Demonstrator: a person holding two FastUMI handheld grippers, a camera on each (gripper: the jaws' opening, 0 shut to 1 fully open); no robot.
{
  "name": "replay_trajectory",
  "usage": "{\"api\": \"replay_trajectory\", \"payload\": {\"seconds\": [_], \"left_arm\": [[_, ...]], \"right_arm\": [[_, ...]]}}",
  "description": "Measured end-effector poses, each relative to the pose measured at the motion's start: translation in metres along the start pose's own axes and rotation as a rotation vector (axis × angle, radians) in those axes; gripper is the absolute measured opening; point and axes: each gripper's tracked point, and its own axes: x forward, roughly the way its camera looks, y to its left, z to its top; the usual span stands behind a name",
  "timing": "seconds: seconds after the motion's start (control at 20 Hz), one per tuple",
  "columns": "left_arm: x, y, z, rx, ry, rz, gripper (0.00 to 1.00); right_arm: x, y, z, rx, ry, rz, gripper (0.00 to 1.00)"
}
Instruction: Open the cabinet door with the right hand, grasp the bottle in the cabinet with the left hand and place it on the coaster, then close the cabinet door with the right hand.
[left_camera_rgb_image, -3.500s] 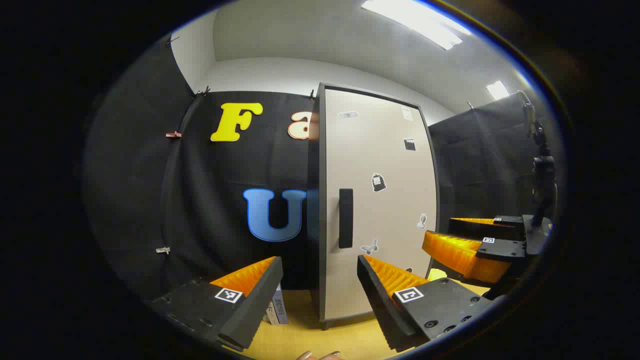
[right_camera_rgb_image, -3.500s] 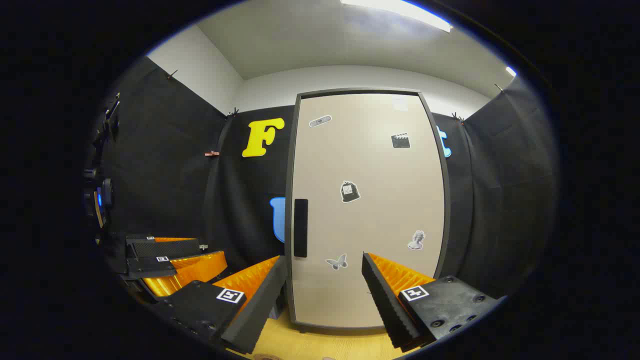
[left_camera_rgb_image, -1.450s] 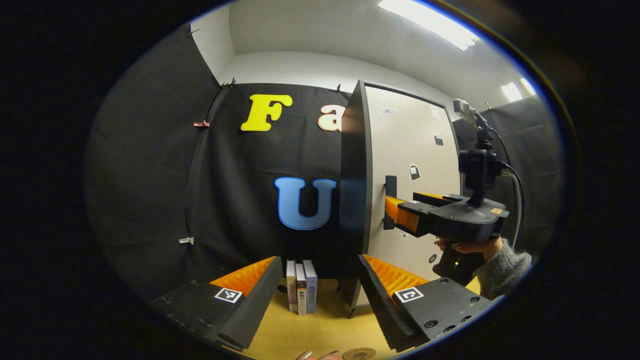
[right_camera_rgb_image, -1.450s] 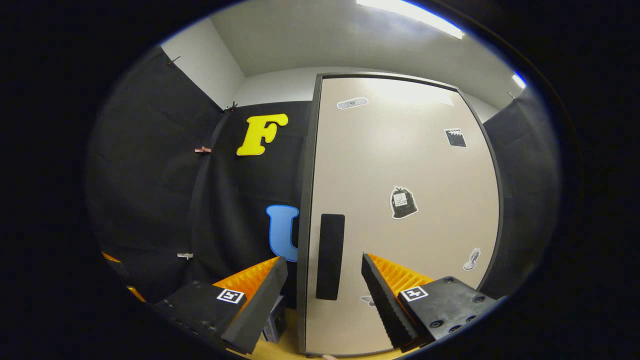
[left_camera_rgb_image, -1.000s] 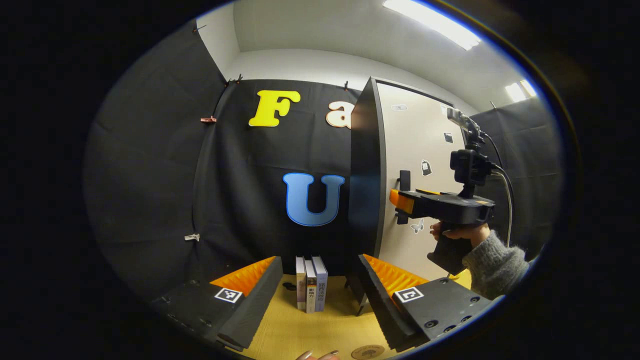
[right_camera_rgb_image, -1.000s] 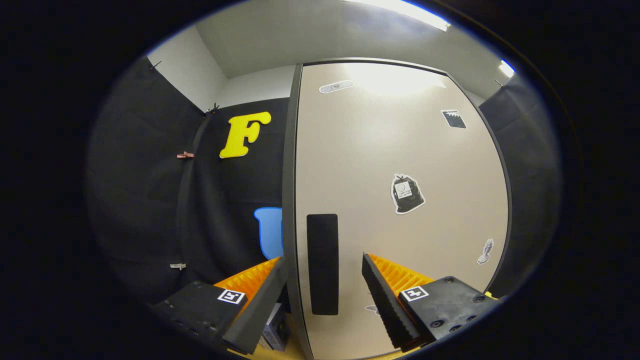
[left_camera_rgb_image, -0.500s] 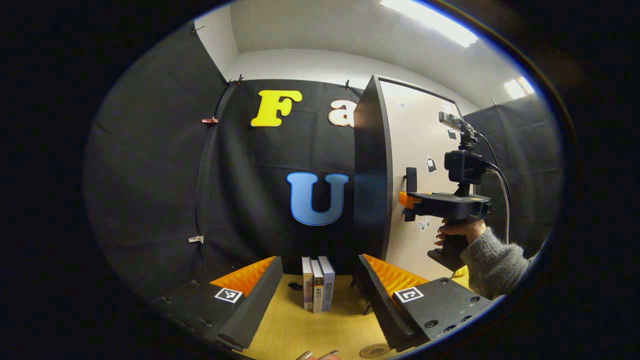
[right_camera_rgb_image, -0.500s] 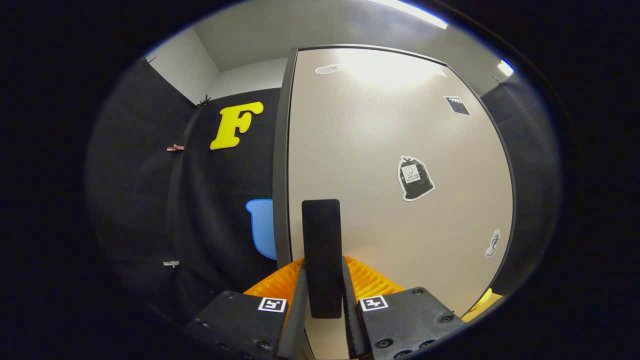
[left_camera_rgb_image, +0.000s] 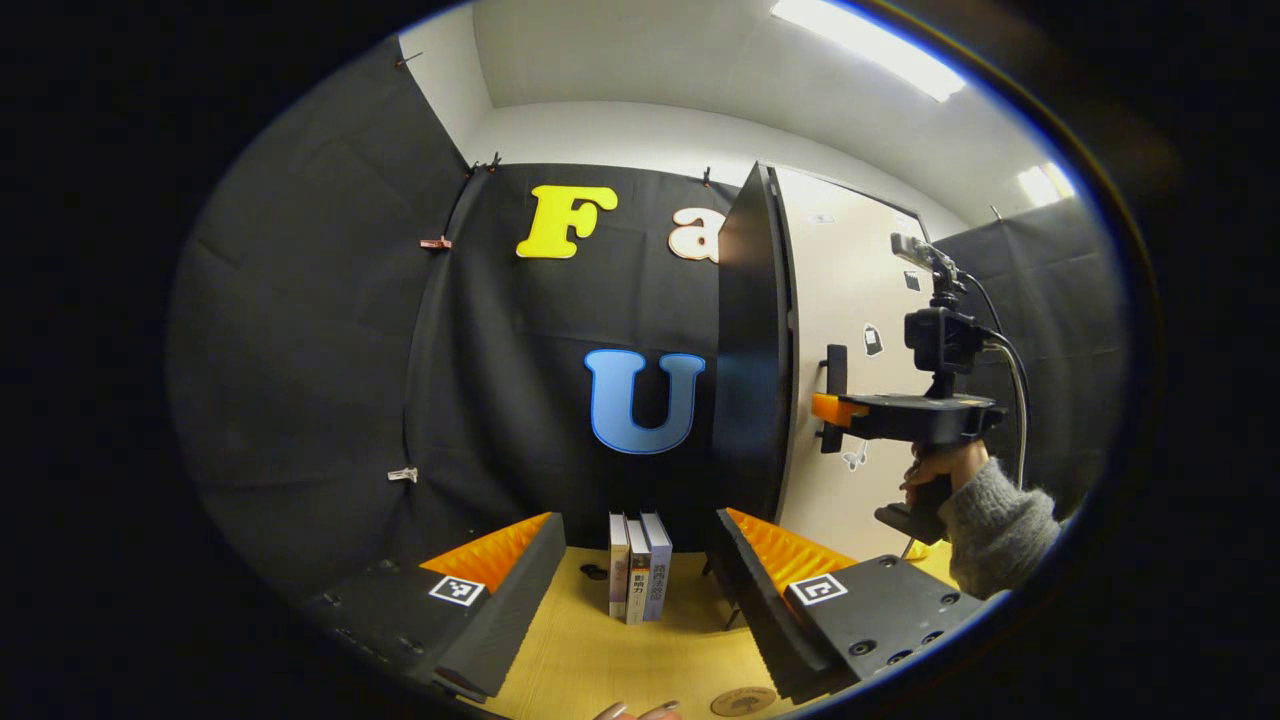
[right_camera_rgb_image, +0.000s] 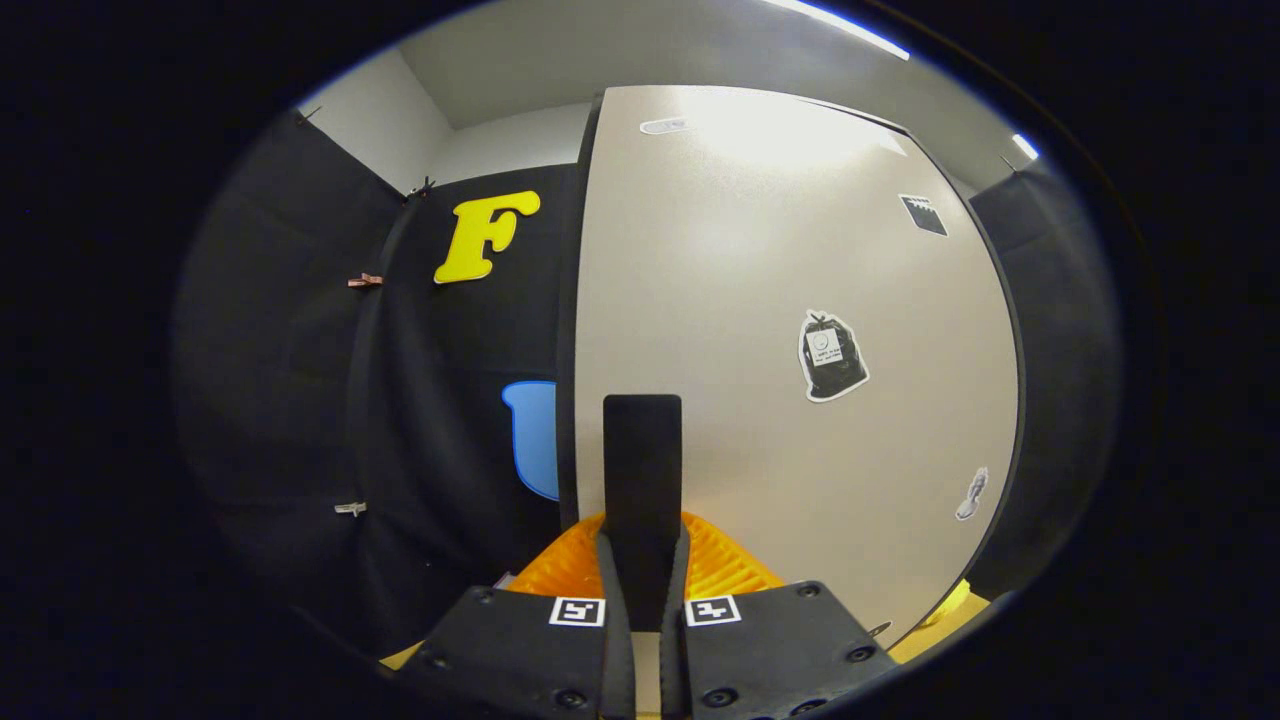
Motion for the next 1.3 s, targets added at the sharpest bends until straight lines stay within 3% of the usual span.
{"api": "replay_trajectory", "payload": {"seconds": [0.45, 0.7, 1.05, 1.3], "left_arm": [[-0.009, -0.033, 0.008, -0.002, 0.003, -0.054, 0.95], [-0.042, -0.068, -0.001, -0.007, 0.002, -0.093, 0.95], [-0.042, -0.121, -0.001, -0.037, 0.025, -0.230, 0.95], [-0.040, -0.143, -0.004, -0.041, 0.042, -0.307, 0.94]], "right_arm": [[-0.052, -0.003, 0.013, 0.006, 0.029, 0.044, 0.14], [-0.088, -0.018, 0.016, 0.012, 0.031, 0.051, 0.14], [-0.133, -0.046, 0.022, 0.007, 0.051, 0.085, 0.14], [-0.164, -0.075, 0.027, 0.009, 0.045, 0.043, 0.14]]}}
